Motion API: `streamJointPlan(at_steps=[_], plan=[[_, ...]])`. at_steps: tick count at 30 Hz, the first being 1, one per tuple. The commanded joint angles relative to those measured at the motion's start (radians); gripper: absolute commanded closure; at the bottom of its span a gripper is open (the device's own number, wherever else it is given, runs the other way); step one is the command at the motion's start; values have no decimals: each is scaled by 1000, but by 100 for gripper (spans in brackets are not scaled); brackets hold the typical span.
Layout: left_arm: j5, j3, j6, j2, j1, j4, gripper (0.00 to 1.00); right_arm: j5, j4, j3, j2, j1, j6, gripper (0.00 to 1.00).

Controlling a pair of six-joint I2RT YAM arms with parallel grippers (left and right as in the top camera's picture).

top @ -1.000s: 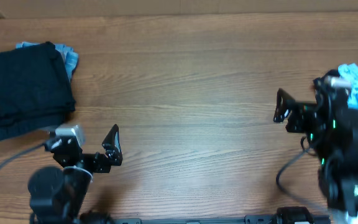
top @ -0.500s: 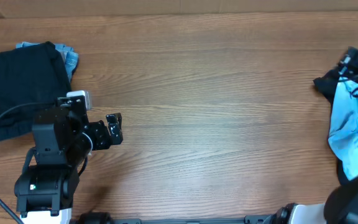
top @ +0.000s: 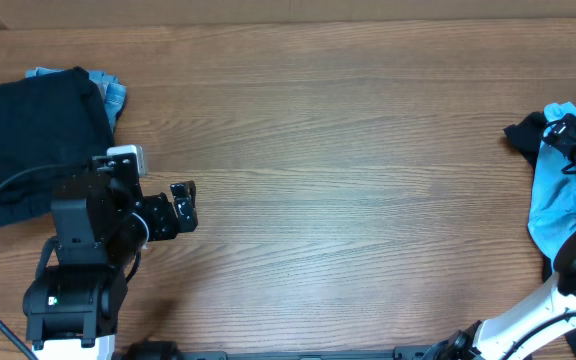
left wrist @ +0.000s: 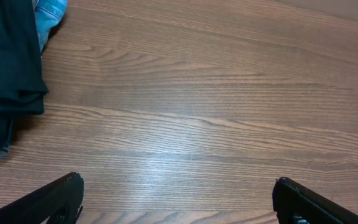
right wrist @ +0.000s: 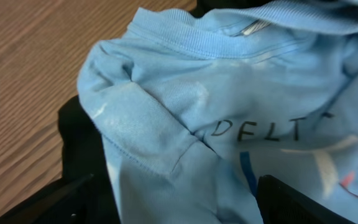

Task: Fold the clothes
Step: 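Reach the right gripper to the crumpled light-blue T-shirt and grasp it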

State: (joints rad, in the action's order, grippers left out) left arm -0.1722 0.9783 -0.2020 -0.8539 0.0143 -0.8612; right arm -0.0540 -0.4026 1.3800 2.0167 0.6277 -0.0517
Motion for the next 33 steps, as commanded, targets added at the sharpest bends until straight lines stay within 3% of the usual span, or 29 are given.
streamJointPlan(at_steps=[1, 14, 15, 19, 21, 28, 33], plan=[[-4, 29, 23, 4, -2, 5, 0, -15, 39, 16, 30, 1, 3, 16], [-4, 29, 23, 4, -2, 6, 0, -19, 92, 15, 75, 1, 3, 40], [-4, 29, 23, 4, -2, 6, 0, -19, 94, 15, 75, 1, 3, 53], [-4, 29, 23, 4, -2, 10, 0, -31, 100, 20, 68, 1, 3, 83], [-4, 29, 23, 4, -2, 10, 0, -44, 94, 44, 28, 1, -2, 92], [-4, 29, 23, 4, -2, 14, 0, -296, -18, 237, -227, -49, 31, 96], [-5, 29, 23, 4, -2, 16, 0, -530, -136, 322, -435, -371, 202, 96]])
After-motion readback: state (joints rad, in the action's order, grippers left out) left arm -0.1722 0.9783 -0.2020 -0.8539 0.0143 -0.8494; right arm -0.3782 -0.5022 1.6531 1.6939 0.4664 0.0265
